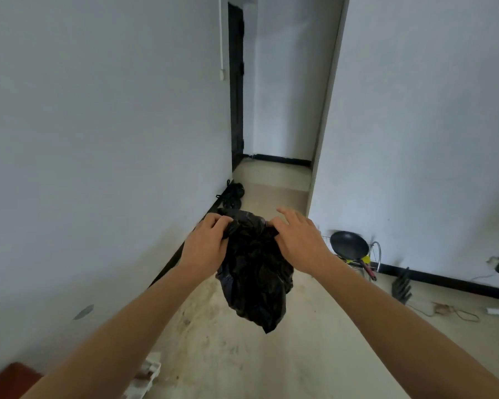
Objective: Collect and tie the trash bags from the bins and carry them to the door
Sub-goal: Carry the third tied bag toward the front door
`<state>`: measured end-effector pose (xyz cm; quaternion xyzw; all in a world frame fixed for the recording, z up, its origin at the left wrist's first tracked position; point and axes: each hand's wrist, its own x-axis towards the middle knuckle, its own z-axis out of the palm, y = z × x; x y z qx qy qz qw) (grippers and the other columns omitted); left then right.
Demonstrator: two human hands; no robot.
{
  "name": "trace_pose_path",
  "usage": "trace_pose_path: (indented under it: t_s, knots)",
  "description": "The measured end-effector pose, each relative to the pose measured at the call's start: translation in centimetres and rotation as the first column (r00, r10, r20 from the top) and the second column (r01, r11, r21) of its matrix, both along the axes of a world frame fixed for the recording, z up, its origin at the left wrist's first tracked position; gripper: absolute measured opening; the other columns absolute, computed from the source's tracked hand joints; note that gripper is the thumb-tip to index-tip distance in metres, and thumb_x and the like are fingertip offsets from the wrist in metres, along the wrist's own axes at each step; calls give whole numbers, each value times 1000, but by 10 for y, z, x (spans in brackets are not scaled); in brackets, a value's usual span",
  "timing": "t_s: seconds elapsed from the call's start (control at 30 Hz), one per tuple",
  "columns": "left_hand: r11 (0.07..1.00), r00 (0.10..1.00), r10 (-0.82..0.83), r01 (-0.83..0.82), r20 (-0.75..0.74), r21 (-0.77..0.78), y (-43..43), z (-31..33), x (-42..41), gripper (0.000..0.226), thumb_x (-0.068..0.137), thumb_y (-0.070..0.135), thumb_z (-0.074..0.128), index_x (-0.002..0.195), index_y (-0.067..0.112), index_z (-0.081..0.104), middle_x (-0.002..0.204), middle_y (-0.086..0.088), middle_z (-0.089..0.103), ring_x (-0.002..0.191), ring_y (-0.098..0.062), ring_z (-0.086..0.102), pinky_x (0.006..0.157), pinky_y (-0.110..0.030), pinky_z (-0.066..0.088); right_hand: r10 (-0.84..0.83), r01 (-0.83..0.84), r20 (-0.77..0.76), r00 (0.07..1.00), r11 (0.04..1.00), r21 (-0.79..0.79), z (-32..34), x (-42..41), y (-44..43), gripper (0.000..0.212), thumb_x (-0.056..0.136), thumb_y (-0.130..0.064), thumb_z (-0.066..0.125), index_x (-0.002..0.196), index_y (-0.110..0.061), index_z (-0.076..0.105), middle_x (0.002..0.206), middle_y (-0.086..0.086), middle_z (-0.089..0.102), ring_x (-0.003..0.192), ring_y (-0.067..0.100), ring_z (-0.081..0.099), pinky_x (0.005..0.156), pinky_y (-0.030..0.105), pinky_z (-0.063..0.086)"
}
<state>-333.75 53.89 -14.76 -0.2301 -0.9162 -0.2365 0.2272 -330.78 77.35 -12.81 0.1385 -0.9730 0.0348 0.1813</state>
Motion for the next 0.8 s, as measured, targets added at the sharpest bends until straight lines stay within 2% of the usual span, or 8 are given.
trace_pose_path:
  t_s: [0.1,0.27,0.4,0.53,0.67,0.73,0.8]
  knots:
    - [998,999,24,-25,-21,-60,16,-4,-81,31,95,16,56,125,19,58,119,-4,56,100,-29,58,78,-41,52,-1,1,-5,1000,1000,5,-4,-81,17,32,98,-19,46,130,-18,52,148,10,41,134,30,41,108,44,38]
    - [991,998,57,-60,-35,-120,48,-27,-231,35,96,20,52,131,22,53,121,-3,57,100,-29,58,82,-44,51,15,-15,-21,1000,999,-29,-28,-235,48,32,99,-18,44,129,-21,53,120,1,58,108,23,57,92,35,45]
    - [977,996,78,-86,-52,-194,78,-43,-355,34,95,19,53,129,21,54,118,-4,59,97,-29,59,78,-40,50,62,-62,5,998,998,-1,-43,-362,77,56,98,-15,47,151,-20,31,129,5,57,115,25,55,99,36,42]
    - [971,990,83,-106,-113,-216,100,-39,-468,31,87,22,53,118,21,57,113,-7,60,97,-34,62,76,-43,53,128,-128,8,992,988,84,-38,-487,105,69,98,-16,46,158,-22,12,128,6,53,115,26,52,99,36,39]
    - [966,983,142,-164,-119,-198,107,-38,-570,33,86,15,66,117,20,57,129,-12,56,121,-40,51,95,-52,50,186,-185,-3,983,977,106,-39,-605,115,65,97,-18,51,155,-29,25,122,7,54,108,29,56,96,39,42]
    - [960,978,181,-198,-100,-197,106,-45,-623,34,86,15,68,119,20,57,136,-14,53,130,-43,45,102,-55,45,199,-198,0,980,974,109,-48,-663,114,66,90,-19,63,150,-29,36,128,11,54,111,33,58,94,43,47]
    - [957,973,219,-229,-76,-178,103,-55,-677,34,87,16,68,119,20,59,138,-15,52,132,-44,43,105,-57,42,206,-206,10,978,971,124,-58,-722,112,69,86,-20,70,148,-29,40,141,15,48,120,35,55,97,47,47]
